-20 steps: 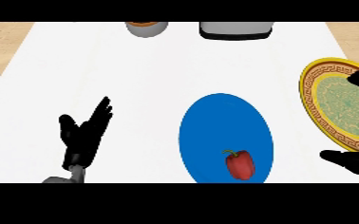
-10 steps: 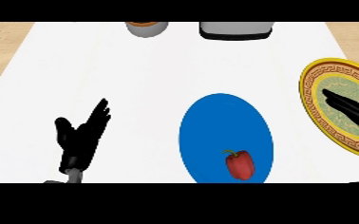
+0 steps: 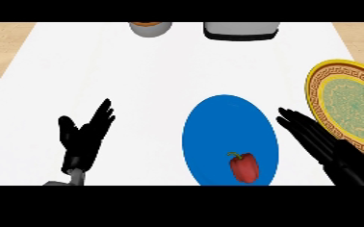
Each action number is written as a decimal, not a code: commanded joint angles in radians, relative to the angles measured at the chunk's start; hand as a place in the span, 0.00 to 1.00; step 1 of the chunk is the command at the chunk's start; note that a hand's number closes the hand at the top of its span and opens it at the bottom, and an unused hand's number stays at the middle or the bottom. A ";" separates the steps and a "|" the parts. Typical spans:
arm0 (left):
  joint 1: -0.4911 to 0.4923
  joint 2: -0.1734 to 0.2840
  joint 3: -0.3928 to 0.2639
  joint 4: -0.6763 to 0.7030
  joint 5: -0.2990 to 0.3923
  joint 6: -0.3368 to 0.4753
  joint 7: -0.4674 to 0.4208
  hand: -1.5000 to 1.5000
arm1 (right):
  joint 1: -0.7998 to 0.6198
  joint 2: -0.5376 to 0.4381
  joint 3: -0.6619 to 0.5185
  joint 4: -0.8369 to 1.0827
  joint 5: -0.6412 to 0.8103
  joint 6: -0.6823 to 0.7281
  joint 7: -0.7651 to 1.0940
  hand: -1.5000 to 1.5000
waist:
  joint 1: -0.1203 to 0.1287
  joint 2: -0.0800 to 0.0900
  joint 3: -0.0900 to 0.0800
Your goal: Pick the bell pepper from the plate and place it in the plate
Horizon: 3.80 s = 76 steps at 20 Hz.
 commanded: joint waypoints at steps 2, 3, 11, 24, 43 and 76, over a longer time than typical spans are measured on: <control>-0.015 -0.009 0.011 -0.030 -0.020 0.006 0.052 0.50 | -0.013 0.044 0.034 0.032 0.085 0.073 0.062 0.00 | 0.001 0.002 -0.001; 0.026 -0.042 -0.018 -0.020 -0.045 0.007 0.002 0.50 | -0.052 0.088 0.046 0.006 0.082 0.105 0.124 0.00 | 0.002 0.002 -0.001; 0.010 -0.069 -0.001 -0.038 -0.093 0.023 0.036 0.50 | -0.070 0.193 0.073 0.053 0.139 0.179 0.108 0.00 | 0.002 0.002 -0.001; 0.061 -0.076 0.062 0.033 -0.077 -0.075 -0.058 0.50 | -0.036 0.322 0.175 0.165 0.466 0.082 0.134 0.00 | 0.002 0.002 -0.001; 0.039 -0.097 0.089 -0.086 -0.101 -0.081 0.110 0.50 | -0.087 0.398 0.203 0.460 0.675 -0.034 -0.053 1.00 | 0.003 0.001 0.000; 0.008 -0.115 0.085 -0.028 -0.143 -0.079 0.059 0.50 | -0.683 0.677 -0.477 0.774 1.240 -0.871 1.112 1.00 | 0.023 0.008 0.001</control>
